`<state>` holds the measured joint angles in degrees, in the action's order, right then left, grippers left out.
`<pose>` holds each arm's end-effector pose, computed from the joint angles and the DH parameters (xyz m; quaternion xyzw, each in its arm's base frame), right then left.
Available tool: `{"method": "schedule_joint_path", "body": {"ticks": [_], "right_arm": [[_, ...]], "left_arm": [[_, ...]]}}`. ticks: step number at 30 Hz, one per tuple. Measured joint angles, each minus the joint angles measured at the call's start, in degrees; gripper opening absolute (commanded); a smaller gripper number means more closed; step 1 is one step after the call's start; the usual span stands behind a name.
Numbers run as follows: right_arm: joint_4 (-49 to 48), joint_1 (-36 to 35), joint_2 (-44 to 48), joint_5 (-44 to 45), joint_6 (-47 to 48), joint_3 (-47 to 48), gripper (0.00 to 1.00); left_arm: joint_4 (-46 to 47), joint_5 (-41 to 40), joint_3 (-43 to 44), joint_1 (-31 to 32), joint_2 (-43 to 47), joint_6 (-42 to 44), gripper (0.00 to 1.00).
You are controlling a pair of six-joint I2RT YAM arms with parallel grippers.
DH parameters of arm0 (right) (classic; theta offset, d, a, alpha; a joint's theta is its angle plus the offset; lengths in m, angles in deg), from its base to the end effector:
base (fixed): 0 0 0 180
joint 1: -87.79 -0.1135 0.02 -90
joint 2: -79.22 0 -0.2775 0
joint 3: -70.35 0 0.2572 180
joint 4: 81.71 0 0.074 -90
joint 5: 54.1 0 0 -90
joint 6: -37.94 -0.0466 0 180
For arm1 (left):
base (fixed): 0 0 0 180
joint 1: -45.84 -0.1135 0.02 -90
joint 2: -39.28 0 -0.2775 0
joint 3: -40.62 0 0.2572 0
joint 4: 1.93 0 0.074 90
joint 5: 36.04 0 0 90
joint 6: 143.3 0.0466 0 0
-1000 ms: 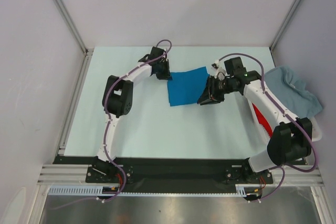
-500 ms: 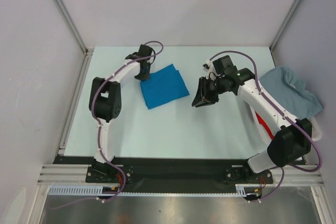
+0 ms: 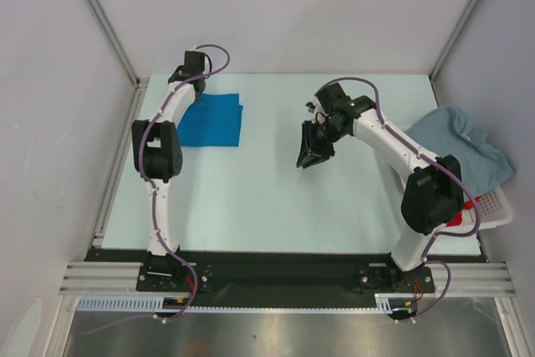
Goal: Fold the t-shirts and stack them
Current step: Neatly place the folded tshirt to the corner
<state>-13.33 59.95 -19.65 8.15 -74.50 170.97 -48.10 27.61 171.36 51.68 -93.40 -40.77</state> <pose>0.3131 0.1899 0.2897 -0.0933 0.9474 0.2961 0.0782 0.5418 -0.0346 0.2226 0.0647 0.9107 0.2328 0.3350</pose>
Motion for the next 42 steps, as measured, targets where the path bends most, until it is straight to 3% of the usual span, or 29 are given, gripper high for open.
{"method": "schedule_joint_path", "body": {"ticks": [10, 23, 37, 38, 39, 41, 42], "right_arm": [[1.0, 3.5, -6.6, 0.6, -0.5, 8.3, 0.29], [2.6, 4.2, -11.5, 1.4, -0.5, 11.4, 0.28], [2.6, 5.9, -14.4, 1.4, -1.6, 12.8, 0.28], [2.7, 5.9, -14.5, 1.4, -1.7, 12.8, 0.28], [2.7, 5.9, -14.5, 1.4, -1.9, 12.8, 0.28], [2.6, 5.9, -14.5, 1.4, -2.3, 12.9, 0.28], [2.5, 5.9, -14.5, 1.4, -2.5, 12.9, 0.28]], "left_arm": [[9.8, -2.1, 13.2, -4.8, -11.2, 11.1, 0.0], [25.5, -3.1, 17.4, -6.5, -17.8, 17.2, 0.0], [34.2, -3.6, 19.5, -9.9, -21.2, 17.5, 0.0], [34.8, -3.6, 19.5, -9.9, -21.5, 17.5, 0.07], [35.4, -3.6, 19.5, -9.9, -21.7, 17.6, 0.2], [36.3, -3.6, 19.5, -9.9, -22.0, 18.3, 0.61], [37.1, -3.6, 19.5, -9.9, -22.2, 18.8, 0.73]]}}
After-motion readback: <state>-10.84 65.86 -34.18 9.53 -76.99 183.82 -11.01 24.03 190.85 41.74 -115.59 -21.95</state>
